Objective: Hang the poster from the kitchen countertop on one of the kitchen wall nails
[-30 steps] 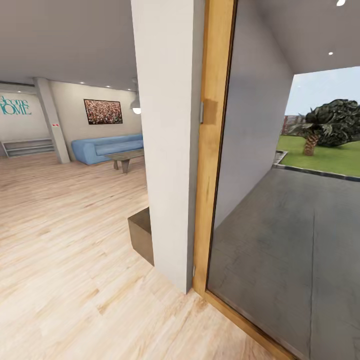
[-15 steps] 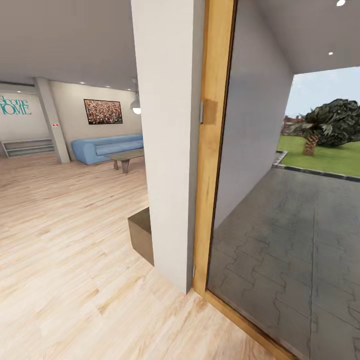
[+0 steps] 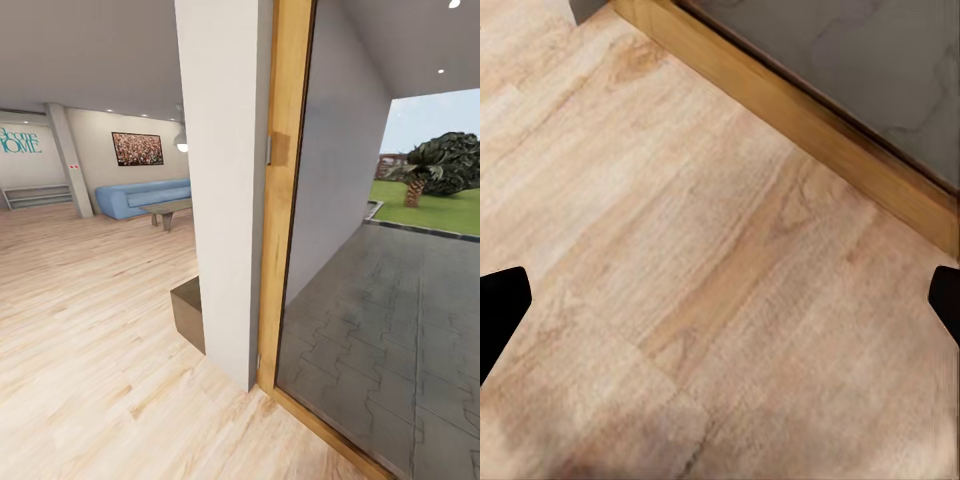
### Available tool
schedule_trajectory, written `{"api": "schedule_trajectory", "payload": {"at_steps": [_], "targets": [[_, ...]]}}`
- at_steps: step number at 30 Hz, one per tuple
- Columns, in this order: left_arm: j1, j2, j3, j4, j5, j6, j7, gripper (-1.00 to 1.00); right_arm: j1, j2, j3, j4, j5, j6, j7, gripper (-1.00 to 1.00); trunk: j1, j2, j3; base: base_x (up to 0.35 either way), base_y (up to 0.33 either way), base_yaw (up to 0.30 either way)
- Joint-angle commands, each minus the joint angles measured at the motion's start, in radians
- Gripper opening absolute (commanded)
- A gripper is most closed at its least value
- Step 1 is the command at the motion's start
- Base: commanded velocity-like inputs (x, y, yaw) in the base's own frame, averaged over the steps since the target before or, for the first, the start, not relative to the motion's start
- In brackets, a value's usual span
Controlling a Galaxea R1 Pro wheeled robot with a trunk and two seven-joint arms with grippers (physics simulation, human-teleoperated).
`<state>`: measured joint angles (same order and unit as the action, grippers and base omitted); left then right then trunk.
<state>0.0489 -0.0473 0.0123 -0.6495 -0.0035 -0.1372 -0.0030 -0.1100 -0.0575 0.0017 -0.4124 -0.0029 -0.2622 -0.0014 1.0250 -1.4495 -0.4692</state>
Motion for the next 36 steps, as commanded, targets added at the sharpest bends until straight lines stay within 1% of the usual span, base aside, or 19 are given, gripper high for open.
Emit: {"api": "schedule_trajectory", "payload": {"at_steps": [1,6,36], "targets": [[0.0,0.001,0.001,0.001,0.0,-0.007,0.0,1.0,0.0,0.001,0.001,0.001,0.0,-0.003,0.0,1.0,0.0,0.0,-0.001,0.0,0.0,0.031],[0.0,0.004,0.003,0.002,0.0,-0.008,0.001,1.0,0.0,0.004,0.0,0.001,-0.001,-0.003,0.0,1.0,0.0,0.0,-0.001,0.0,0.0,0.223],[0.0,0.004,0.003,0.004,0.0,-0.009,0.001,1.0,0.0,0.004,0.003,0.006,0.0,-0.002,0.0,1.0,0.0,0.0,-0.001,0.0,0.0,0.293]]}}
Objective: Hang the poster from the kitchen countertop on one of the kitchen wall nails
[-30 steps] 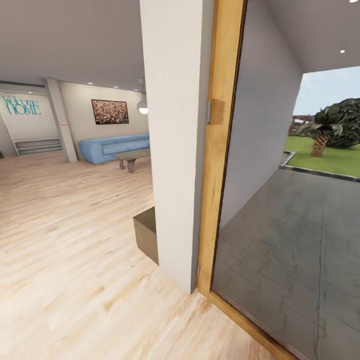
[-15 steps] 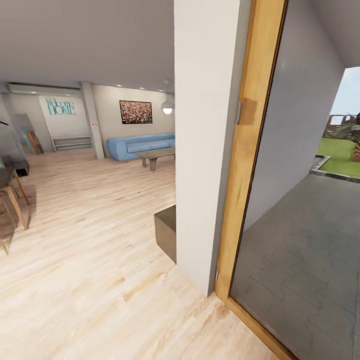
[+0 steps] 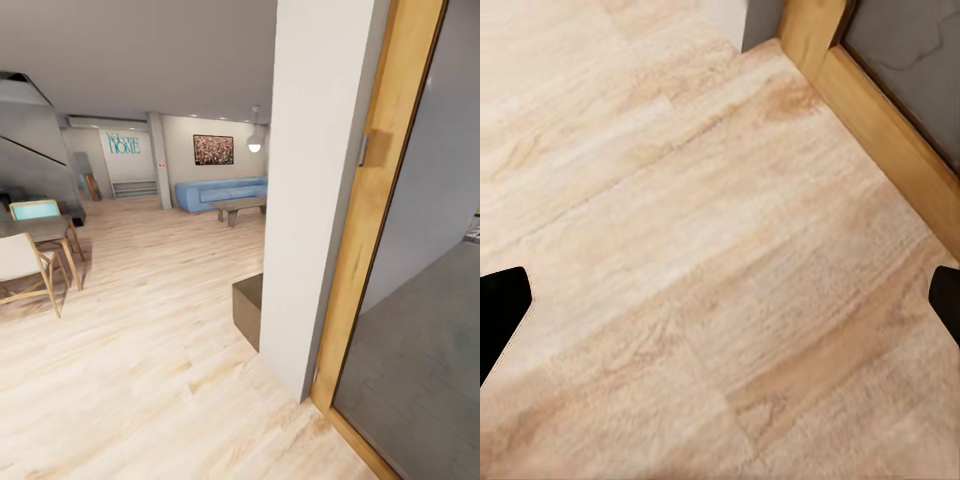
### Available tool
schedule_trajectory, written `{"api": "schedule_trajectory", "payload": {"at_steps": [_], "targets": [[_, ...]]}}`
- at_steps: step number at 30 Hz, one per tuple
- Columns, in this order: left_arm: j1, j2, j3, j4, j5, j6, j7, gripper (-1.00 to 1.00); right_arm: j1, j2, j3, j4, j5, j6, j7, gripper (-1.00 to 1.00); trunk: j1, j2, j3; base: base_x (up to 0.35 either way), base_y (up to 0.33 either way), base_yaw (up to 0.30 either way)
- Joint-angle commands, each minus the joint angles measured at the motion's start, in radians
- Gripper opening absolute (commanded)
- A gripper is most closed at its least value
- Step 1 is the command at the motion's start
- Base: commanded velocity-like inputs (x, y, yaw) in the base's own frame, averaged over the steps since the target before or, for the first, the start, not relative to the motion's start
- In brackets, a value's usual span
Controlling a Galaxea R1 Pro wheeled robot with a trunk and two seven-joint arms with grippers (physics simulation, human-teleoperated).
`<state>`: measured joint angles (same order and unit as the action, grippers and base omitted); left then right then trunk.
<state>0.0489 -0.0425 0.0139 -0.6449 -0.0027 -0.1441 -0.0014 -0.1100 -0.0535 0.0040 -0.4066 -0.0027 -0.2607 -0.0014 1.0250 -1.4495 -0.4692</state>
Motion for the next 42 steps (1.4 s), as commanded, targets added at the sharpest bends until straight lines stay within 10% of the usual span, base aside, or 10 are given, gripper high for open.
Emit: {"api": "schedule_trajectory", "payload": {"at_steps": [1,42], "targets": [[0.0,0.0,0.001,-0.001,0.0,-0.002,0.0,1.0,0.0,0.0,0.001,0.001,0.0,-0.003,0.0,1.0,0.0,0.0,-0.001,0.0,0.0,0.294],[0.002,-0.006,0.003,0.049,0.0,-0.004,0.0,1.0,0.003,0.008,0.005,0.079,0.009,-0.01,0.002,1.0,0.0,0.0,-0.001,0.0,0.0,0.199]]}}
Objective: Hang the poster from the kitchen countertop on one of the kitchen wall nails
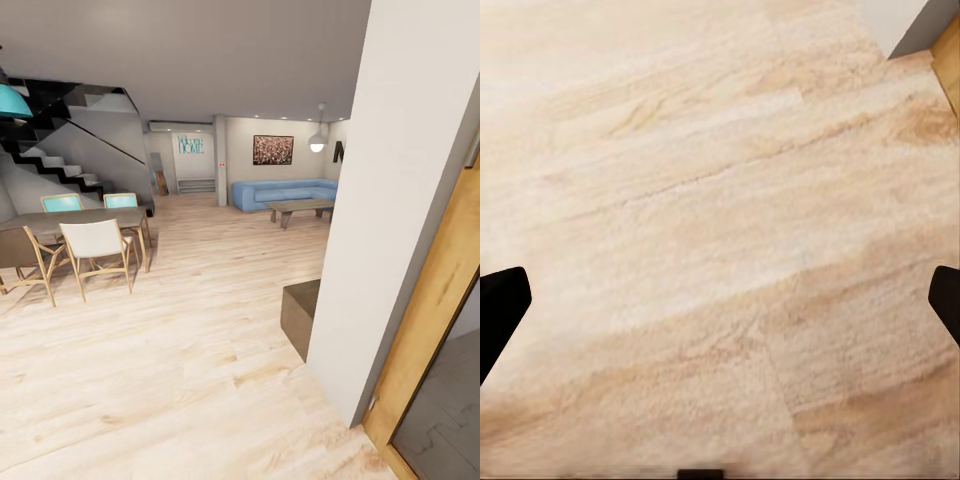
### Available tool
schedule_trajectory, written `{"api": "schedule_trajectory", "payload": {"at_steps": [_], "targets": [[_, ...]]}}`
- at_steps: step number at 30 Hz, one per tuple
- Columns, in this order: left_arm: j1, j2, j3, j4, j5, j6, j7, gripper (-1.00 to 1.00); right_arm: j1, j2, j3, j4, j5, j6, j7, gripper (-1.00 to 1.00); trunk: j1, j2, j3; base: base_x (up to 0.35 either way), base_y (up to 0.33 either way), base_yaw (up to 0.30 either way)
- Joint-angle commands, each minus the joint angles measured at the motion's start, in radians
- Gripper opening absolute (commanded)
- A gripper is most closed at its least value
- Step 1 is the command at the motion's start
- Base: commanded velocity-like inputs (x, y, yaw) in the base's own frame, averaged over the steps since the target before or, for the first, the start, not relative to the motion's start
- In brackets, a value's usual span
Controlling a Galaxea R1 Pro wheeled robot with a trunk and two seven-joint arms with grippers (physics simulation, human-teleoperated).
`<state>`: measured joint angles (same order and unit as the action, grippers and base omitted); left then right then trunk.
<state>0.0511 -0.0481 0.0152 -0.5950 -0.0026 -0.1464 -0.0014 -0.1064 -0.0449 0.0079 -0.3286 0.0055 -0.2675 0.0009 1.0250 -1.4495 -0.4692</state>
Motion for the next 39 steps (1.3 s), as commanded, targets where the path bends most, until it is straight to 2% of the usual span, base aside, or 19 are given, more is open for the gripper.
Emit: {"api": "schedule_trajectory", "payload": {"at_steps": [1,9,15,17,18,39], "targets": [[0.0,0.0,0.002,-0.001,0.0,-0.002,0.0,1.0,-0.001,0.0,0.001,0.007,0.001,-0.003,0.0,1.0,0.0,0.0,-0.001,0.0,0.0,0.0],[0.0,0.0,0.002,-0.001,0.0,-0.002,0.0,1.0,-0.001,0.0,0.001,0.023,0.001,-0.003,0.0,1.0,0.0,0.0,-0.001,0.0,0.0,0.0],[0.001,0.007,0.006,-0.005,0.001,-0.006,-0.001,1.0,-0.007,-0.008,0.005,-0.011,-0.001,-0.006,0.001,1.0,0.0,0.0,-0.001,0.187,0.0,0.071],[0.001,0.008,0.006,-0.005,0.002,-0.007,-0.001,1.0,-0.008,-0.007,0.006,-0.022,-0.001,-0.006,0.001,1.0,0.0,0.0,-0.001,0.309,0.0,0.234],[0.001,0.008,0.006,-0.005,0.002,-0.007,-0.001,1.0,-0.008,-0.007,0.007,-0.078,-0.001,-0.006,0.001,1.0,0.0,0.0,-0.001,0.321,0.0,0.261],[0.001,0.009,0.006,-0.005,0.002,-0.007,-0.002,1.0,-0.008,-0.007,0.007,-0.079,-0.001,-0.006,0.001,1.0,0.0,0.0,-0.001,0.332,0.0,0.285]]}}
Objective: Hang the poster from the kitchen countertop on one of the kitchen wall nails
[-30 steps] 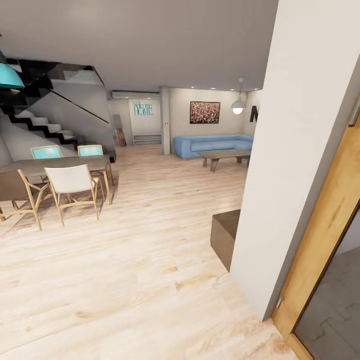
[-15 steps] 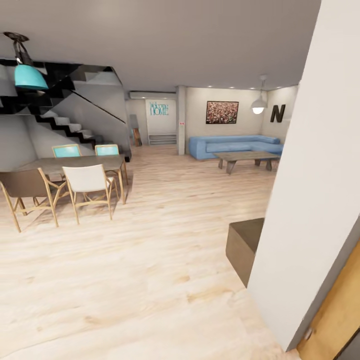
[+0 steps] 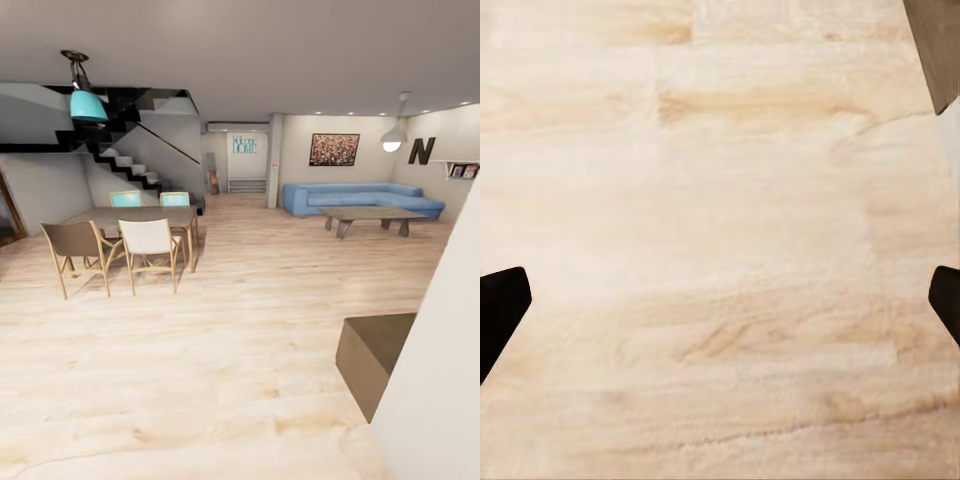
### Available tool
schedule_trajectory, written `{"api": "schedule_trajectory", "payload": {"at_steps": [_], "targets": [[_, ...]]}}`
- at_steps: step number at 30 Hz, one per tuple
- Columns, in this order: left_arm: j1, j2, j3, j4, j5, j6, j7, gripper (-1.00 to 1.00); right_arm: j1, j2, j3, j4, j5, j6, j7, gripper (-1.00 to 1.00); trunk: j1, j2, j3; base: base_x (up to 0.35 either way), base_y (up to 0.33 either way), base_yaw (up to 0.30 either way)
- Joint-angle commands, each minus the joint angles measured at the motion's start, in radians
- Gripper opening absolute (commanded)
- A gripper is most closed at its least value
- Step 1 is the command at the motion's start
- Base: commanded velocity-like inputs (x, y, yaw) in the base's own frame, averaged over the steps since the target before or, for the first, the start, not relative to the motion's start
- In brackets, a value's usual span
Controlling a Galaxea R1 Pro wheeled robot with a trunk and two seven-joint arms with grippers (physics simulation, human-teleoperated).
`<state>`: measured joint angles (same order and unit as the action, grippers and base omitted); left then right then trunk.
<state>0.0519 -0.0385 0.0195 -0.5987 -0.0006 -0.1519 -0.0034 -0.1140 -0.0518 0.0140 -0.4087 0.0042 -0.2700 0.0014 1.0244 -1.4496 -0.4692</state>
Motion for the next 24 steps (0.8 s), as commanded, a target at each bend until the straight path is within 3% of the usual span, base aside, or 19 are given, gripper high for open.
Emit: {"api": "schedule_trajectory", "payload": {"at_steps": [1,19,24], "targets": [[0.0,0.0,0.002,-0.001,0.0,-0.001,-0.001,1.0,0.0,0.0,0.001,0.001,0.0,-0.003,0.0,1.0,0.001,0.0,-0.001,0.334,0.0,0.289],[0.0,0.0,0.002,-0.001,0.001,-0.001,-0.001,1.0,0.0,0.001,0.001,0.002,0.0,-0.003,-0.001,1.0,0.001,0.0,-0.001,0.334,0.0,0.288],[0.0,0.0,0.002,-0.001,0.001,-0.001,-0.001,1.0,0.0,0.001,0.001,0.004,0.0,-0.003,-0.001,1.0,0.001,0.0,-0.001,0.334,0.0,0.109]]}}
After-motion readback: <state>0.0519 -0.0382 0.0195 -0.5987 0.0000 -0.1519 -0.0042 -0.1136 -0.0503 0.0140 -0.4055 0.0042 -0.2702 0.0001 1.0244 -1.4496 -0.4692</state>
